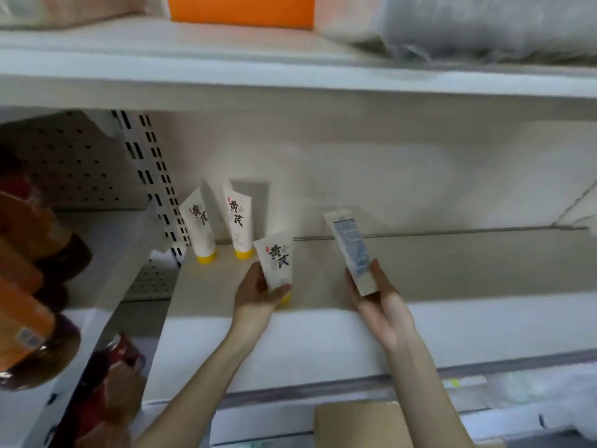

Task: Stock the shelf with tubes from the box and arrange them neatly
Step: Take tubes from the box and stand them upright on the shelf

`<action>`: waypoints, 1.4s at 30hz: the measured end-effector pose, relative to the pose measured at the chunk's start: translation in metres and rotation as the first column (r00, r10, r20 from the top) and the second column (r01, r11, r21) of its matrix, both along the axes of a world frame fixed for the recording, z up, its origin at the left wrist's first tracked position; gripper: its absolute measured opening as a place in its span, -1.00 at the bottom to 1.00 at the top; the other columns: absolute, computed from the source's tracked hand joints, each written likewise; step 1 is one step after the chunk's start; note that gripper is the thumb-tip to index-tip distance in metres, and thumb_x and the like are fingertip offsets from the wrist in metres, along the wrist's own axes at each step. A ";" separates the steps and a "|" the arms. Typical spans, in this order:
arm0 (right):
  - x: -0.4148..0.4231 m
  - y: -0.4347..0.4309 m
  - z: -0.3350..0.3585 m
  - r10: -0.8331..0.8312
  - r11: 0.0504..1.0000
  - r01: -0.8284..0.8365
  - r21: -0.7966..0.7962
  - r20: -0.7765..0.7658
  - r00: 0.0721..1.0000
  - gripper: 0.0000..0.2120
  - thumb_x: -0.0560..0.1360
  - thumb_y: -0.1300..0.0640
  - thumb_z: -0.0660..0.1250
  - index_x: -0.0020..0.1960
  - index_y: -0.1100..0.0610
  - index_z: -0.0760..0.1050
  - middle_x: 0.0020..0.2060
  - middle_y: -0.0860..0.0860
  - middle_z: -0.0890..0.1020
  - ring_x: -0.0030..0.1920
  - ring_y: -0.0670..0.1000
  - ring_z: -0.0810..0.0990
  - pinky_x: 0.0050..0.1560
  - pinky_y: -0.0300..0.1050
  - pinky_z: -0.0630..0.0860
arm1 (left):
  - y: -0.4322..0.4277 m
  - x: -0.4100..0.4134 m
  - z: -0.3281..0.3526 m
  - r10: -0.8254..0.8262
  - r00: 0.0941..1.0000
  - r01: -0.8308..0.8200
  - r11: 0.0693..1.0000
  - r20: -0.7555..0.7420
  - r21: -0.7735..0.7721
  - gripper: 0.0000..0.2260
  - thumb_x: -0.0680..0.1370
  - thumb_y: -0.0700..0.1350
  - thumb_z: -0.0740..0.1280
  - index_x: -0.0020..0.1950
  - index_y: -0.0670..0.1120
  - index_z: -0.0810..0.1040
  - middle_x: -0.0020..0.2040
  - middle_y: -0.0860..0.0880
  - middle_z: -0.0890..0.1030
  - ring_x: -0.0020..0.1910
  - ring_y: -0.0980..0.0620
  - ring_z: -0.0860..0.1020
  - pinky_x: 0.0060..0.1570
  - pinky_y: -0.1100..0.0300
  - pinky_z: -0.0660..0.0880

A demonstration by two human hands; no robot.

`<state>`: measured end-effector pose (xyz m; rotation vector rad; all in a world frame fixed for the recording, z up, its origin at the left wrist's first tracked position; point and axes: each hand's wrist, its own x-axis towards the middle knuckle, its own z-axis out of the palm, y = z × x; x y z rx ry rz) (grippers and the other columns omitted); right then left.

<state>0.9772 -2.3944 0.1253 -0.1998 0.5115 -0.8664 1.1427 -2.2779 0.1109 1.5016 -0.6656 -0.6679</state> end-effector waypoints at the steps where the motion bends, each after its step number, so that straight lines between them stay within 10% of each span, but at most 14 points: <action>1: -0.001 -0.003 -0.002 -0.013 1.000 0.012 0.021 0.044 0.999 -0.42 -0.05 0.28 0.68 -0.06 0.37 0.62 0.06 0.26 0.62 -0.03 0.15 0.65 0.00 0.02 0.60 | -0.005 0.000 -0.001 0.013 0.999 -0.014 1.000 0.041 0.027 -0.61 0.40 -0.35 0.43 0.01 0.10 0.50 0.00 0.05 0.65 -0.05 0.09 0.61 -0.04 0.19 0.55; 4: -0.001 -0.013 -0.005 0.019 0.998 -0.018 -0.054 0.023 1.000 -0.19 -0.11 0.24 0.70 0.09 0.37 0.54 0.05 0.26 0.62 -0.05 0.12 0.65 -0.09 -0.08 0.62 | -0.021 0.001 0.002 0.042 0.992 -0.048 0.998 0.118 0.047 -0.64 0.38 -0.31 0.45 -0.08 0.13 0.48 -0.12 0.14 0.62 -0.17 0.25 0.57 -0.11 0.31 0.50; 7: -0.001 -0.019 -0.001 0.046 0.954 -0.124 -0.274 -0.274 0.961 -0.52 0.28 0.25 0.52 0.16 0.34 0.50 -0.08 0.15 0.68 -0.13 0.02 0.67 -0.13 -0.18 0.61 | -0.038 0.005 0.004 0.063 0.984 -0.074 0.995 0.165 0.063 -0.67 0.38 -0.30 0.45 -0.09 0.09 0.46 -0.18 0.17 0.59 -0.26 0.37 0.53 -0.18 0.41 0.46; 12: 0.005 -0.037 0.003 -0.043 0.758 -0.337 -0.559 -0.558 0.829 -0.75 0.49 0.37 0.29 0.15 0.25 0.51 -0.11 0.05 0.66 -0.15 -0.08 0.63 -0.18 -0.27 0.54 | -0.061 0.016 0.005 0.087 0.974 -0.110 0.989 0.210 0.102 -0.74 0.35 -0.13 0.44 -0.03 0.01 0.46 -0.12 -0.03 0.62 -0.08 -0.07 0.59 -0.02 0.02 0.51; 15: 0.010 -0.051 -0.002 -0.143 0.673 -0.390 -0.628 -0.628 0.765 -0.74 0.44 0.40 0.35 0.04 0.13 0.52 -0.14 -0.01 0.65 -0.16 -0.09 0.59 -0.17 -0.22 0.53 | -0.070 0.022 0.008 0.095 0.972 -0.126 0.983 0.216 0.135 -0.74 0.43 -0.20 0.43 0.01 0.01 0.42 -0.12 0.03 0.57 -0.10 0.00 0.53 -0.04 0.11 0.46; 31: 0.002 -0.077 -0.014 -0.352 0.540 -0.461 -0.704 -0.686 0.636 -0.66 0.32 0.41 0.47 0.01 0.15 0.52 -0.12 0.04 0.65 -0.16 -0.17 0.61 -0.15 -0.34 0.51 | -0.066 0.028 0.004 0.115 0.970 -0.149 0.978 0.215 0.148 -0.70 0.45 -0.18 0.40 0.12 0.04 0.44 -0.03 0.08 0.59 -0.05 0.09 0.54 -0.14 0.29 0.42; 42: -0.008 -0.102 -0.018 -0.496 0.478 -0.515 -0.712 -0.702 0.511 -0.68 0.32 0.31 0.51 -0.01 0.05 0.55 -0.19 -0.12 0.65 -0.22 -0.29 0.60 -0.15 -0.41 0.48 | -0.037 -0.017 -0.010 0.222 0.974 -0.228 0.961 0.056 0.154 -0.47 0.46 -0.12 0.44 0.37 -0.13 0.31 0.28 -0.06 0.45 0.29 0.04 0.43 0.16 0.28 0.31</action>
